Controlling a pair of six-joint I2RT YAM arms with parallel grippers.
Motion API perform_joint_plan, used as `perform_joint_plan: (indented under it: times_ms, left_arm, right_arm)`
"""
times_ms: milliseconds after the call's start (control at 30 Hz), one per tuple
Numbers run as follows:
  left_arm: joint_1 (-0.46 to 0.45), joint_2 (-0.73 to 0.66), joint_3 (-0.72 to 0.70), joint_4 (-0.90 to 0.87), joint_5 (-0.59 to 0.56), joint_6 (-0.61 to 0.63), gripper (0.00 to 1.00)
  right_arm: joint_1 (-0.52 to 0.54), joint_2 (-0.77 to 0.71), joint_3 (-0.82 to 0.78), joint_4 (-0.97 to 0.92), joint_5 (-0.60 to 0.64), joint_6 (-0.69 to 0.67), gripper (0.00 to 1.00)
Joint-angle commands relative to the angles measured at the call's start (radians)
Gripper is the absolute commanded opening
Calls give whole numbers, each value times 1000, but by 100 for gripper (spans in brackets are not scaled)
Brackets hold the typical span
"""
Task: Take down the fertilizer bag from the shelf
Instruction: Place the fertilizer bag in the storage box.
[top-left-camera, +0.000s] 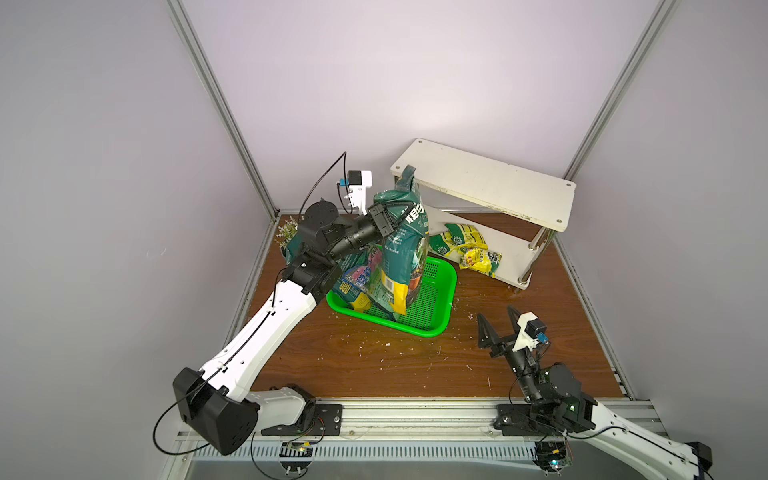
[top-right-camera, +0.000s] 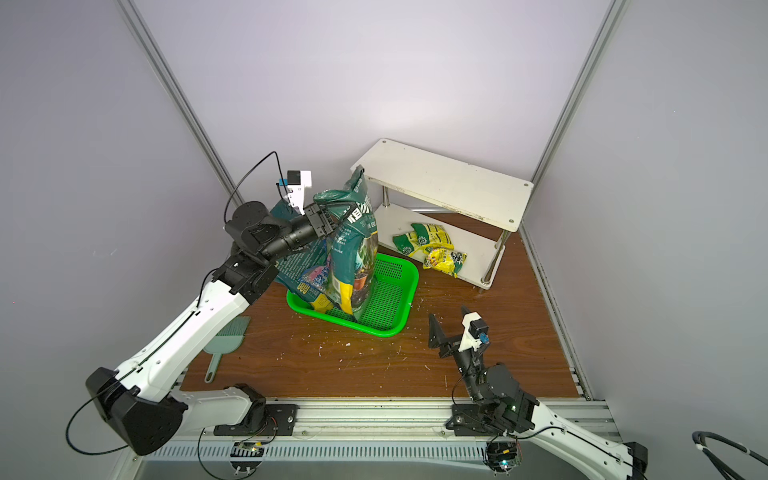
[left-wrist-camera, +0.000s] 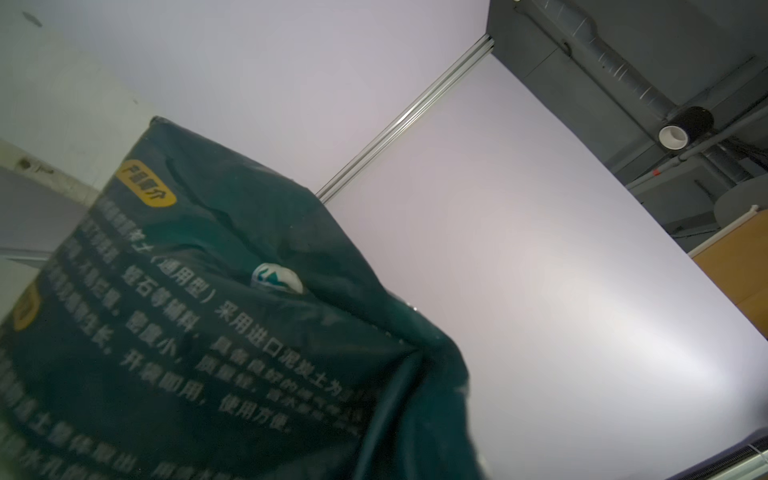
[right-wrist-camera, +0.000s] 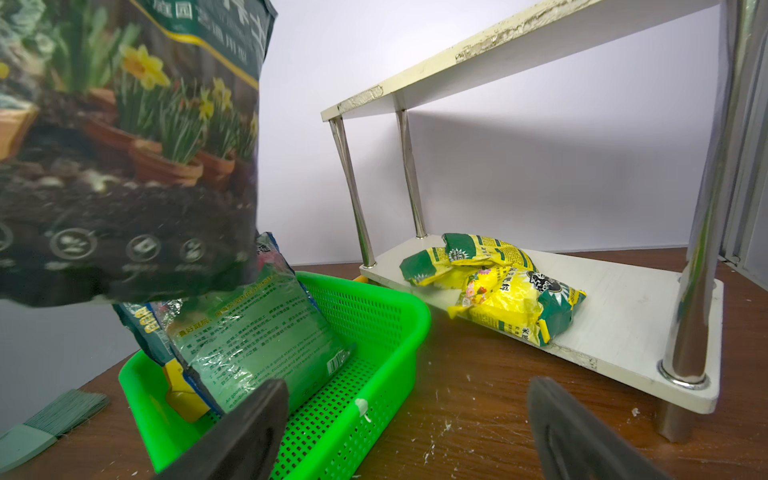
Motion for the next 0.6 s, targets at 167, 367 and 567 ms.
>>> perform_joint_plan:
  times_ms: [167,367,567]
  left_arm:
    - [-7,37,34,315,26,-22,0]
    - [-5,34,-35,352,17,-4,0]
    - [29,8,-221,483,13,-44,0]
  right_arm:
    - [0,-10,9,13,8,13,96]
    - [0,-10,9,9,27,17,97]
    - [0,-10,15,-14,44,35,99]
